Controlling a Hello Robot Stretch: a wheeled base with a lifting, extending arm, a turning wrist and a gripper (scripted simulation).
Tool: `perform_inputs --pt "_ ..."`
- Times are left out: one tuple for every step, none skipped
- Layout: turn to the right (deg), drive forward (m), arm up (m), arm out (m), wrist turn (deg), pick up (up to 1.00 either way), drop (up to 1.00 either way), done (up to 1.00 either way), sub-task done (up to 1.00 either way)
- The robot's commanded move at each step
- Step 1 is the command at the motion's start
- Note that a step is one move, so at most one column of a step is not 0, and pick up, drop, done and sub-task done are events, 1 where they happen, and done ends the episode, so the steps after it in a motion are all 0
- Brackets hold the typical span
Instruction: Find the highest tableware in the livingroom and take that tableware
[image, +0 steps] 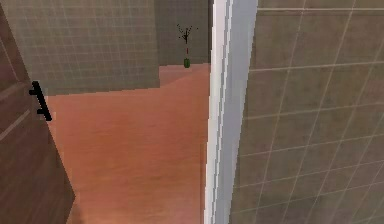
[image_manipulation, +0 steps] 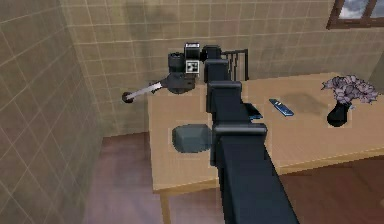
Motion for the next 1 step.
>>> perform_inputs --pt "0.0 0.0 0.0 0.0 39.0 0.0 0.0 0.0 0.0"
